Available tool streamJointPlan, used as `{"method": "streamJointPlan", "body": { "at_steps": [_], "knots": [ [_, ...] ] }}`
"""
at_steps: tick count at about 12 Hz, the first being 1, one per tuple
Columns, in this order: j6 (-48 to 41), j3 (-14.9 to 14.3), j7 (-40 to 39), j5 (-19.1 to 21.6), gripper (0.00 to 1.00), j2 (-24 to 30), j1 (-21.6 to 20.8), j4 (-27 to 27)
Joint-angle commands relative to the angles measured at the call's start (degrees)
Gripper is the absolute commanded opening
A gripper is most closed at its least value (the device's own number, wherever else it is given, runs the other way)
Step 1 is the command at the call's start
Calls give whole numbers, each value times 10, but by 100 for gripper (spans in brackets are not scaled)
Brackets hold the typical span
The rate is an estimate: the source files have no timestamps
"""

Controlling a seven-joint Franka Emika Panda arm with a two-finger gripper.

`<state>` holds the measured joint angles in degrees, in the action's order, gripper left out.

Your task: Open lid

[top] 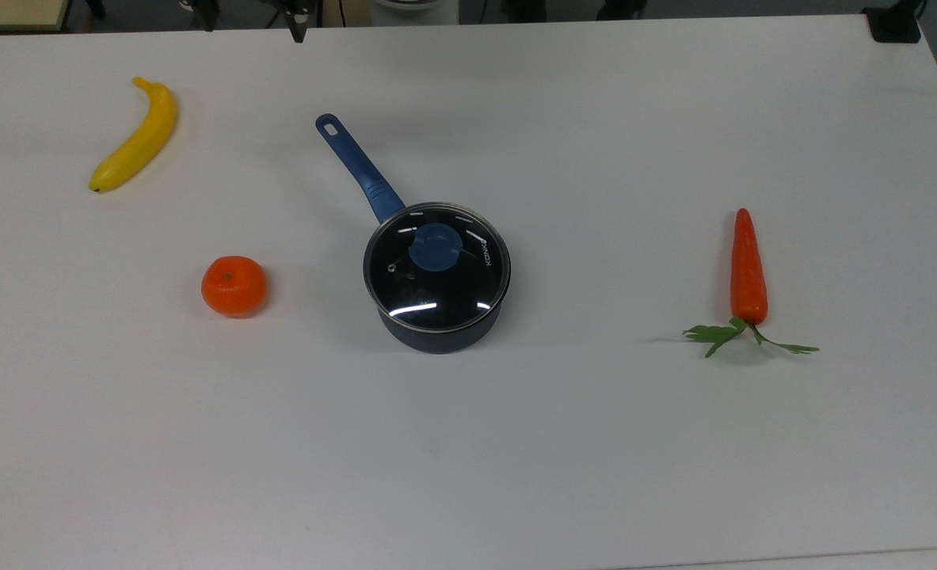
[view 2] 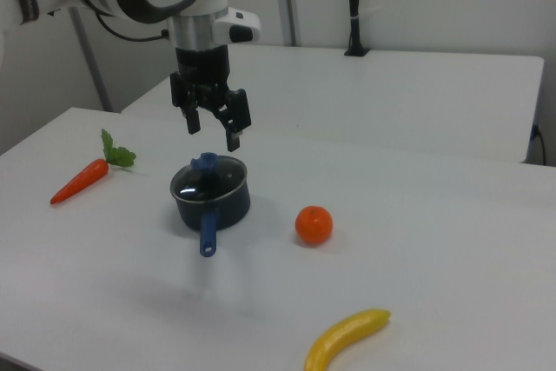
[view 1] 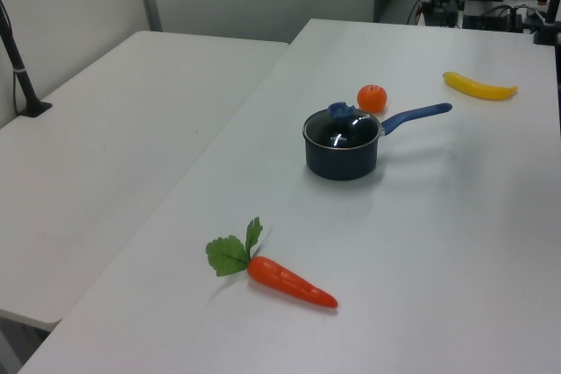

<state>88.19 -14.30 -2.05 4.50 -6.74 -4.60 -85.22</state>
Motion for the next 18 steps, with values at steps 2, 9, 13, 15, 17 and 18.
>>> {"method": "streamJointPlan", "body": {
  "at_steps": [2, 9, 13, 15, 17, 18],
  "knots": [
    [-12, -5, 0, -6, 100, 12, -8, -14],
    [98, 16, 210, 2, 100, -45, -37, -13],
    [195, 16, 237, 15, 100, -104, -79, -3],
    [214, 16, 238, 17, 100, -115, -87, -2],
    [222, 16, 241, 17, 100, -128, -100, -2],
    [222, 16, 249, 16, 100, -138, -102, 1]
  ]
}}
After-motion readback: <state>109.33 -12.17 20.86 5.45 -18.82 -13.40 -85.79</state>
